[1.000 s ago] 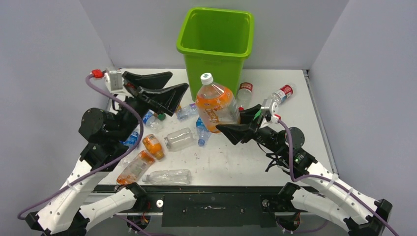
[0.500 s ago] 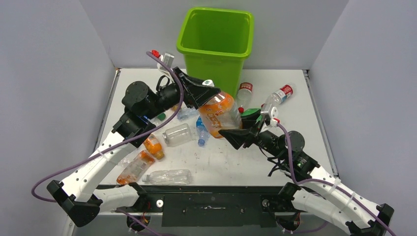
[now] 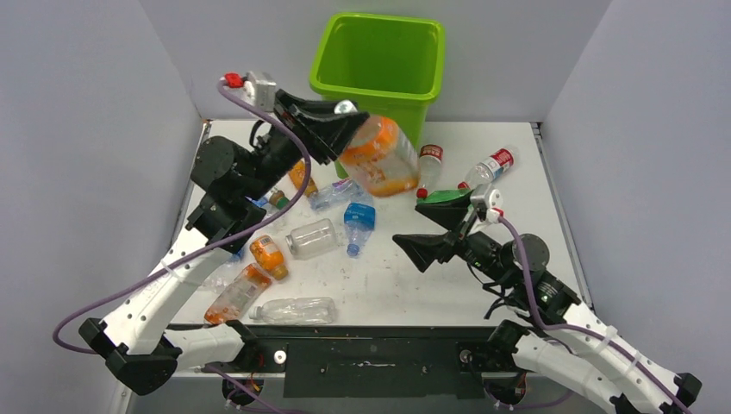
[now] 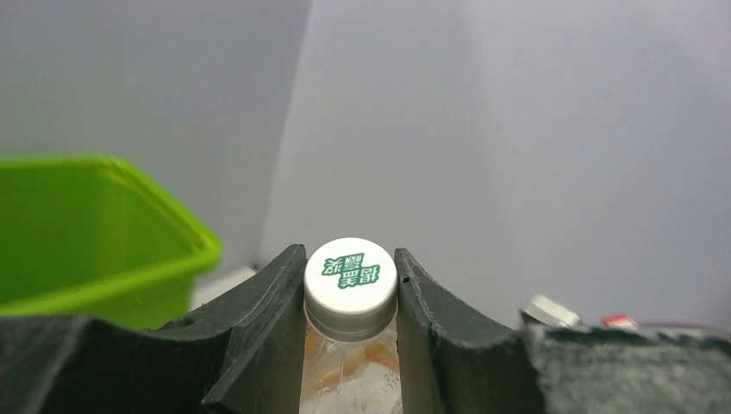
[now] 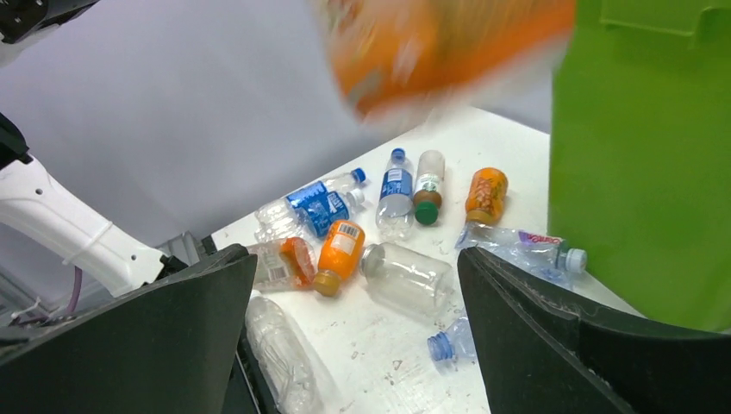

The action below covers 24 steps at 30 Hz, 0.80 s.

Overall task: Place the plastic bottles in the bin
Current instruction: Place the plastic bottle in the trash bin.

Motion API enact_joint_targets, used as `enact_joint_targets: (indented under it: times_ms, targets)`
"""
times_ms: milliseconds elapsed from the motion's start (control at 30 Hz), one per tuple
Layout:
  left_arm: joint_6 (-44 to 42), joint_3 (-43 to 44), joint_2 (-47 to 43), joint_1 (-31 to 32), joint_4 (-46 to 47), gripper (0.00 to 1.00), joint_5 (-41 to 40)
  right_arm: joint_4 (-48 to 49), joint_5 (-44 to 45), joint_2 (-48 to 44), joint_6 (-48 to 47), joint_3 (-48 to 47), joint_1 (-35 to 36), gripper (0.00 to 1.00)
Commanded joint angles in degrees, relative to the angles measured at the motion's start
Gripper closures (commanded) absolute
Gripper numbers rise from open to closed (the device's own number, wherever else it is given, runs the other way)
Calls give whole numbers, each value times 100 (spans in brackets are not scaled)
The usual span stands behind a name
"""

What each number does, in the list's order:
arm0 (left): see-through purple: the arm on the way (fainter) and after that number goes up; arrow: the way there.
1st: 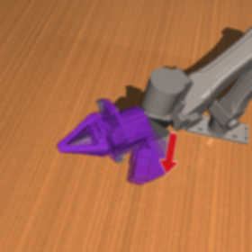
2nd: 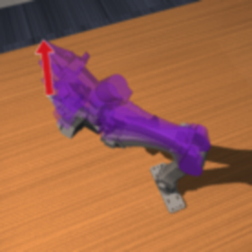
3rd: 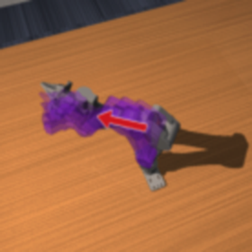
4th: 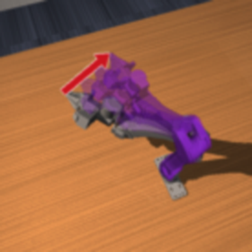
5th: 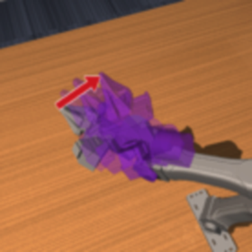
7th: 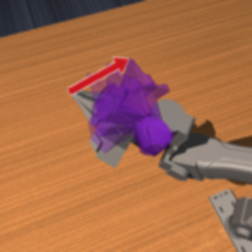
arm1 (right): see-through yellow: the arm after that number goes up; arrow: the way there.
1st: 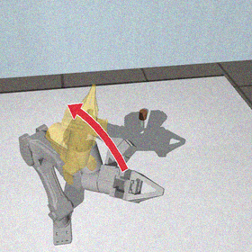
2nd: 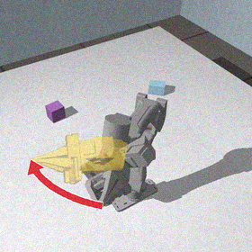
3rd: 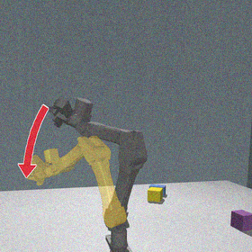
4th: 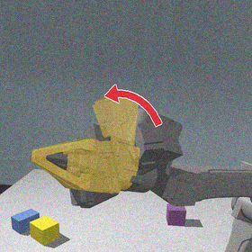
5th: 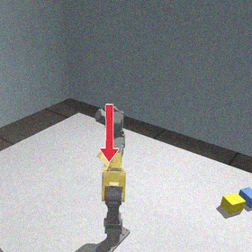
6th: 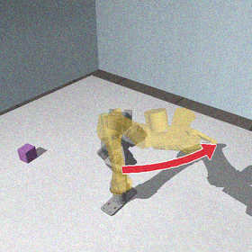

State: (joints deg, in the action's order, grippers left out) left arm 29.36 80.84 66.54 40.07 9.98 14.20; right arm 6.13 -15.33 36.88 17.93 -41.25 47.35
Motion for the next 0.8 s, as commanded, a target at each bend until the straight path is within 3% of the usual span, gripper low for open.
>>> enact_joint_targets:
  times_ms: [0,133,233,500,667,700,767]
  targets:
    - [-1373,878,365,-128,1738,100,-1258,-777,619,-593,-128,-318,48,10]
    - [-755,1778,1404,-936,2664,100,-827,-1006,1120,-1003,179,36,44,10]
    - [-993,2190,2231,-1068,3420,100,-849,-846,1346,-1314,573,537,45,10]
    - [-2155,4079,4352,-1049,3506,100,22,-938,1516,-1592,1074,1196,49,10]
    - [-2818,4739,5179,-856,3297,100,-100,-964,1680,-1468,856,1278,46,10]
    - [-2894,4766,5267,-823,3266,96,-206,-965,1713,-1441,822,1275,42,10]
    - [-2906,4830,5406,-792,3281,56,-430,-980,1734,-1398,759,1261,44,10]
